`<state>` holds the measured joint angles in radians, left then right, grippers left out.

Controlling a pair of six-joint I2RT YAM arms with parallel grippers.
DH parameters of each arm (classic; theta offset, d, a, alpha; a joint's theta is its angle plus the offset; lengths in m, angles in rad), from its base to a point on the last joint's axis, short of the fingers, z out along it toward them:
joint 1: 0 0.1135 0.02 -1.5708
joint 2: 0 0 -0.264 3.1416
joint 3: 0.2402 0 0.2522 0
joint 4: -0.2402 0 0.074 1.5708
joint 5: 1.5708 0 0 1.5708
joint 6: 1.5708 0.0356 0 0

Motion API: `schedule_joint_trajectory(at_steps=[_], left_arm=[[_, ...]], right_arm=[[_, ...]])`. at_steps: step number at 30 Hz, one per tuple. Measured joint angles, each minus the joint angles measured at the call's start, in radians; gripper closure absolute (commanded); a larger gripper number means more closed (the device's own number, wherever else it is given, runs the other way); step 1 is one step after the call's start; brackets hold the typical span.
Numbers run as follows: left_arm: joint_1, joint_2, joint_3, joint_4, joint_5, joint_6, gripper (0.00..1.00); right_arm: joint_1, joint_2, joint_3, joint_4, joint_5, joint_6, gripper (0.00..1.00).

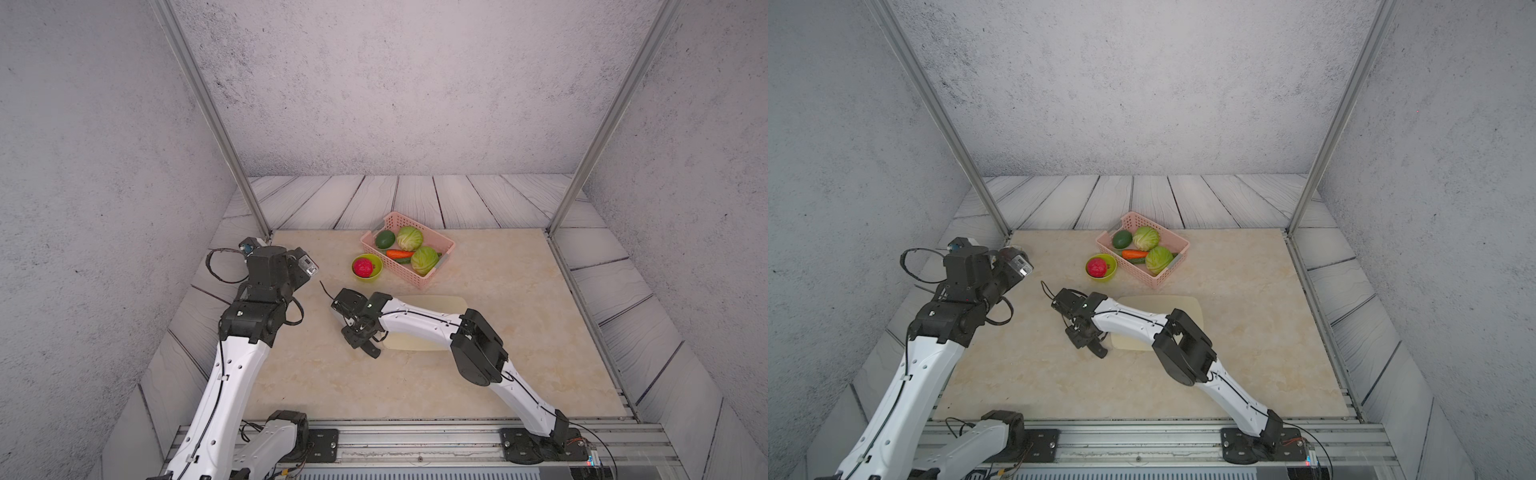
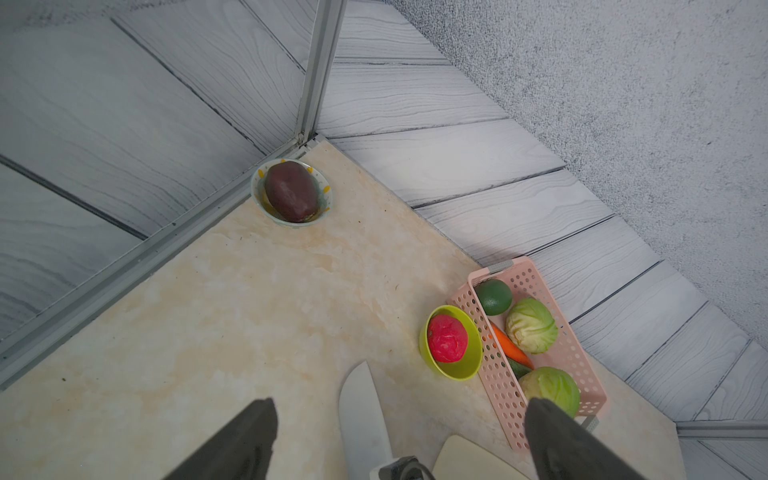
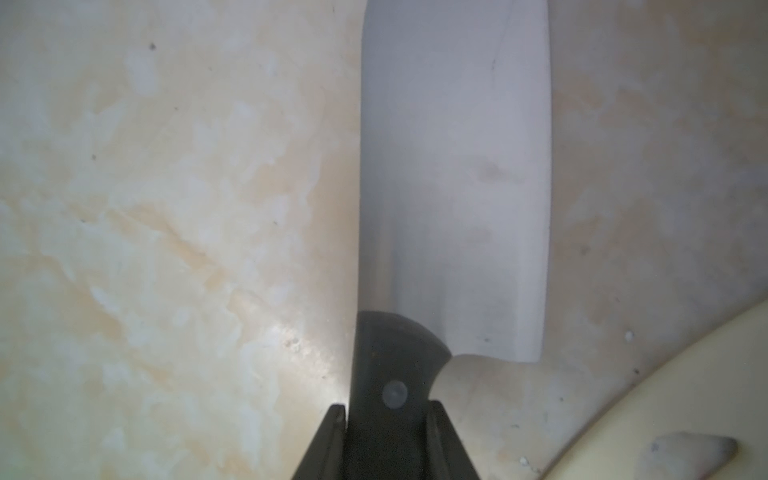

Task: Align the knife with the edge of the cutting board
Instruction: Pick up the knife at the center of the board, then place the knife on the work surface.

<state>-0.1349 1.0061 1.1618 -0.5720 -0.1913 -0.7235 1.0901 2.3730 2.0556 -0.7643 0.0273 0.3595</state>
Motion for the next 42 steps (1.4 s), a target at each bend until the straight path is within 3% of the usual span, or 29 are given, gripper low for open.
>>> schedule_joint_trajectory(at_steps=[13,27,42], left_arm=[[0.000,0.000,0.000,0.000,0.000,0.000,0.02],[0.004,0.016,0.000,0.000,0.014,0.009,0.02],[-0.008,0.167,0.002,0.016,0.193,0.068,0.02]], right_arm=[[0.004,-0.214,-0.261,0.167,-0.027,0.064,1.00],[0.004,-0.429,-0.528,0.192,0.055,0.145,1.00],[-0.007,-0.625,-0.756,0.183,0.177,0.261,1.00]])
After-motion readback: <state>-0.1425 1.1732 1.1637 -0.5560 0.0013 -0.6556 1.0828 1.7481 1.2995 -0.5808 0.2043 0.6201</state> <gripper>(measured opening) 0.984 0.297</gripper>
